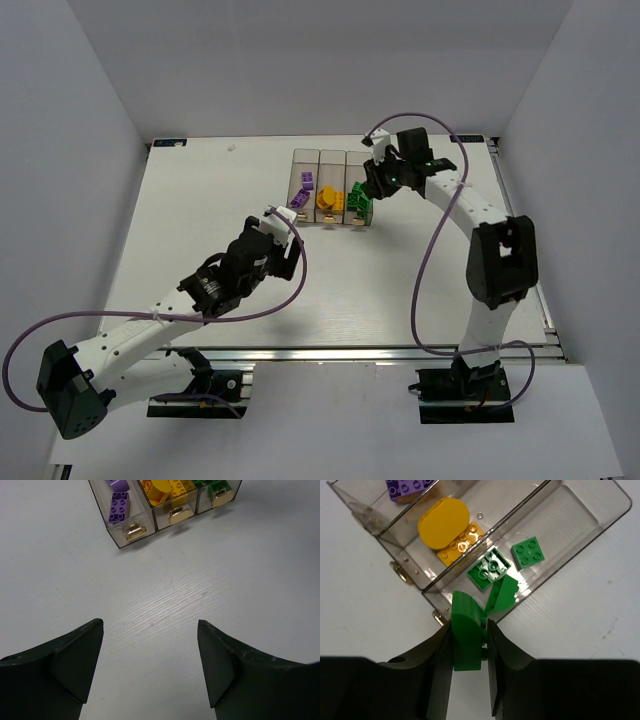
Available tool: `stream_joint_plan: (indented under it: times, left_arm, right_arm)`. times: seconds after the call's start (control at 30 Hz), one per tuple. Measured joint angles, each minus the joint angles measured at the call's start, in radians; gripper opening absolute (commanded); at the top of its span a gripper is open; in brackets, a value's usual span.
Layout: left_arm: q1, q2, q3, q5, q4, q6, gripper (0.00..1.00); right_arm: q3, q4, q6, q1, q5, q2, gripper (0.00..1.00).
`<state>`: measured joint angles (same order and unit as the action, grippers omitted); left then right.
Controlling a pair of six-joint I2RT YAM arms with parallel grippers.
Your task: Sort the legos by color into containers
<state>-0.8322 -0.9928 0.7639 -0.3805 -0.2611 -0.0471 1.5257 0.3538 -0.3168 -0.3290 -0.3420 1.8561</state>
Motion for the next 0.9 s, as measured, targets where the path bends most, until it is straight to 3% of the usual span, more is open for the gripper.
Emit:
stream_joint_plan:
  times: [0.03,0.07,0.17,0.3,0.47,0.57,0.9]
  left_arm:
    - [0.0,0.0,-0.002,-0.002,0.0,0.001,0.86]
    - [0.0,0.0,-0.003,-0.003,0.0,0.002,0.86]
    - [0.0,0.0,-0.004,-0.006,0.0,0.005,0.86]
    - [0.0,0.001,-0.004,-0.006,0.0,0.006,0.87]
    - [0.0,0.013,-0.015,-0.007,0.006,0.006,0.88]
    - [0.0,0.024,-0.023,-0.006,0.007,0.006,0.9]
    - [0.0,0.092,-0.052,0.038,0.048,0.005,0.98]
  right_arm:
    - [0.029,0.0,0.016,-0.004,-0.001,0.036,0.18]
    - [0.055,0.001,0.027,-0.008,-0.002,0.07,0.32]
    - [0.127,-0.003,0.073,-0.017,0.0,0.164,0.56]
    - [0.195,-0.003,0.116,-0.018,0.0,0.235,0.8]
    - [0.205,0.001,0.127,-0.016,0.003,0.222,0.83]
    - [0.122,-0.006,0.127,-0.01,0.013,0.132,0.87]
    - [-0.464,-0.058,0.168,0.074,-0.043,-0.644,0.89]
